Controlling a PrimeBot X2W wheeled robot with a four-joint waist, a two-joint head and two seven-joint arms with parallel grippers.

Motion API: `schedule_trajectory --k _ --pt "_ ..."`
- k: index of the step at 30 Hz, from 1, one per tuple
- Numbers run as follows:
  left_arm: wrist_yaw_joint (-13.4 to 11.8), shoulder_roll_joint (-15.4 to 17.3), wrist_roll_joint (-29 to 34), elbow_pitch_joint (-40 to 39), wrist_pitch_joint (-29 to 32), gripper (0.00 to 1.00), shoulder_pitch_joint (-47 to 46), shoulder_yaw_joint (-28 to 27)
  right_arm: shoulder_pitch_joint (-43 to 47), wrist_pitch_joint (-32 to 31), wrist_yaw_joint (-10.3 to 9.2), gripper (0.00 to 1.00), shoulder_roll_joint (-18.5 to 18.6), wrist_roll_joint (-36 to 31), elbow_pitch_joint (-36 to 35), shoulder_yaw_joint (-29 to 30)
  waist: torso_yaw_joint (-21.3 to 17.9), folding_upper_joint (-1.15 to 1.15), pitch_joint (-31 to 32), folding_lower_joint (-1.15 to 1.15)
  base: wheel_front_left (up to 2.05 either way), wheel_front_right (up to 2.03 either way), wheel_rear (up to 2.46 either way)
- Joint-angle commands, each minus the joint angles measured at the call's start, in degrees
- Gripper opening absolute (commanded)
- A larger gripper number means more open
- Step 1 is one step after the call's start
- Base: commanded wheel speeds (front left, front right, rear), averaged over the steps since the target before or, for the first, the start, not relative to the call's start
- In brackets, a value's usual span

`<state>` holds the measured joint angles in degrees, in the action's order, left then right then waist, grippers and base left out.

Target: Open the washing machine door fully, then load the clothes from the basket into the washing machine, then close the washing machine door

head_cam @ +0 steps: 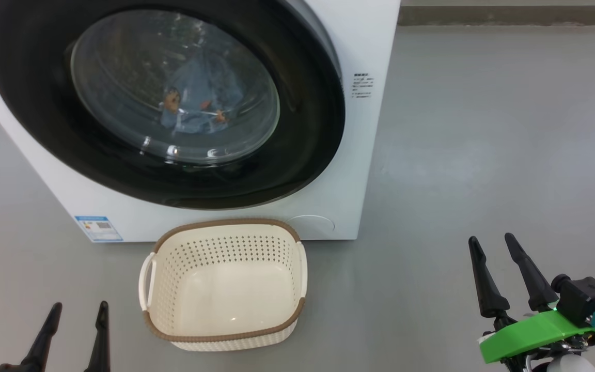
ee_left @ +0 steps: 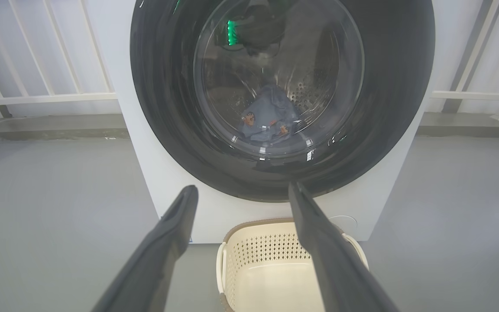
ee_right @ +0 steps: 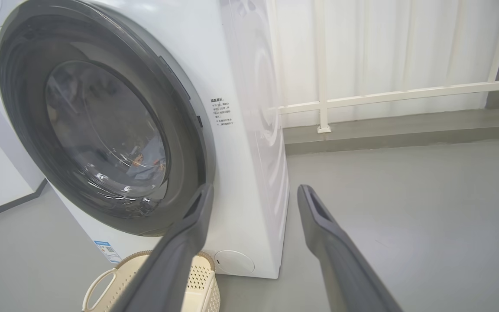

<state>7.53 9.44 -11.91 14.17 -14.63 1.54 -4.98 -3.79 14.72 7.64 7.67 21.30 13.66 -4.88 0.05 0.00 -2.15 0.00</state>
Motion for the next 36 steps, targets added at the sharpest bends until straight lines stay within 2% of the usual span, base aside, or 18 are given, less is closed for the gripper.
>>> schedule_trajectory --k 1,12,36 --pt "0.0 1.3 0.5 -1.1 -0.4 1.00 -0.9 -2.4 0.2 0.3 -0.15 1.00 1.1 0.3 -1.8 -0.5 -1.3 0.00 1.0 0.00 0.00 0.00 0.00" --pt "0.0 1.6 1.2 -1.1 -0.4 1.00 0.1 -4.1 3.5 0.3 -0.15 1.00 1.3 0.1 -3.3 0.6 -3.2 0.00 1.3 0.00 0.00 0.00 0.00" --pt "0.0 0.7 3.9 -1.6 -0.4 1.00 0.1 -5.7 3.9 0.3 -0.15 1.00 0.9 -0.6 -3.9 0.9 -3.5 0.00 0.7 0.00 0.00 0.00 0.00"
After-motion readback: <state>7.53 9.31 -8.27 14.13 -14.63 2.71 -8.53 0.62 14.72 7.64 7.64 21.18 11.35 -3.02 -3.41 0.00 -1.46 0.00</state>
